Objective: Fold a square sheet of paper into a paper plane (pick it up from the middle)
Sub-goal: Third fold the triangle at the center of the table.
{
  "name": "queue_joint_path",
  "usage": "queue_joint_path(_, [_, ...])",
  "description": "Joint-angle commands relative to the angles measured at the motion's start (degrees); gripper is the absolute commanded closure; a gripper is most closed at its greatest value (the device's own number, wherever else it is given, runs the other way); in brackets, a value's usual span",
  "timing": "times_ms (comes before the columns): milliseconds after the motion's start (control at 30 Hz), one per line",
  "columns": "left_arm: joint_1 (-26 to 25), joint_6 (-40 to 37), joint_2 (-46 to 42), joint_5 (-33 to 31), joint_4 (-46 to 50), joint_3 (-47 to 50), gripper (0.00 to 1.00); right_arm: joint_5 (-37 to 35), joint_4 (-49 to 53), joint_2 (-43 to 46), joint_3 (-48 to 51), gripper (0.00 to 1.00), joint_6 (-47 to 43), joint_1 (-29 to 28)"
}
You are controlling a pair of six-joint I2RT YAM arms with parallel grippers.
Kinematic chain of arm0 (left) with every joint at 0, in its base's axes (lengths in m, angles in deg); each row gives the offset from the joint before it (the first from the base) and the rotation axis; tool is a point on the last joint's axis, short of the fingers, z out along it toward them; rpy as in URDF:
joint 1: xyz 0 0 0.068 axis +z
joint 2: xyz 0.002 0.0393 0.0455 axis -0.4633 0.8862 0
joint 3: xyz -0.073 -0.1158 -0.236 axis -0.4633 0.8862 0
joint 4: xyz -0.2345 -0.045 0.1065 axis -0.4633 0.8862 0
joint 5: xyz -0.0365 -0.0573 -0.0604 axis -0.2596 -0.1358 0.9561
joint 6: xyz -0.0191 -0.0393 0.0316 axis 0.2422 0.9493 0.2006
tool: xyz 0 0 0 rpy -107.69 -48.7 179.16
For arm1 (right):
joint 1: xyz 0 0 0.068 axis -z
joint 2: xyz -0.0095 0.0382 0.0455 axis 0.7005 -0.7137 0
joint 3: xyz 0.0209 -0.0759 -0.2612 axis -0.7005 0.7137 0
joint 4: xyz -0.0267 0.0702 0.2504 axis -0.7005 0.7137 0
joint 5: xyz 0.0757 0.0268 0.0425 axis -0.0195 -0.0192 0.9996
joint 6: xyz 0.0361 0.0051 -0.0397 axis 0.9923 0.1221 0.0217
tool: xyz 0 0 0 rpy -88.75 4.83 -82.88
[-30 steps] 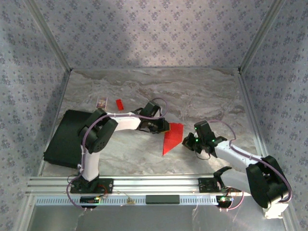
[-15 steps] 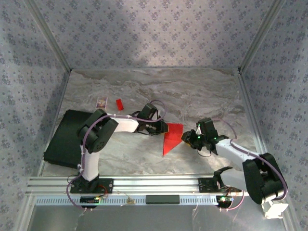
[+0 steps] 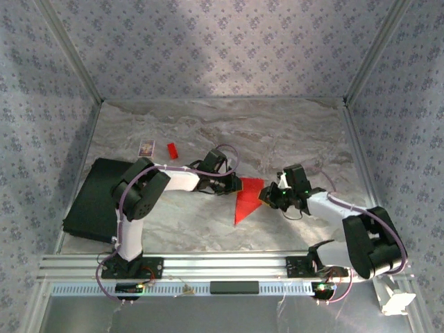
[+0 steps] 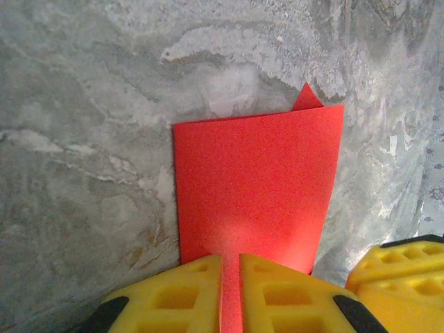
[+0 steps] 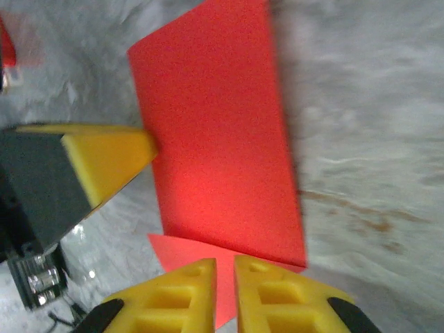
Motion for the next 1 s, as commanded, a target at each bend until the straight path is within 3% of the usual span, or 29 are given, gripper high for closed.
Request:
queue_joint_path(0, [-0.81,-0.95,-0.74,0.6,5.46,0.3,0.86,3.26,-2.37,-2.78,-1.47,0.95,-0.57,-1.65])
queue_joint_path(300, [-0.74,-1.12,-4.24,0.64,6.11,-0.1,0.83,-0.32,-4.04,-10.54,-1.43,1.0,0.96,-4.81])
queue_joint_path(533, [-1.15,-2.56,-11.08,-2.55,10.87,2.44,0.7,-3.01,-3.13,-12.41,-0.39,1.0,1.67,-5.08])
queue_joint_path(833, [-8.33,-5.33,-15.3,-9.1,21.31,5.33,0.57,-3.29,-2.76,-12.22,-0.71,1.0,2.04,-5.2])
queue_joint_path(967, [-11.13,-6.89,-14.15,-12.65,27.06,3.53,0.56,-3.34,-2.7,-12.06,-0.75,1.0,2.1,-5.32])
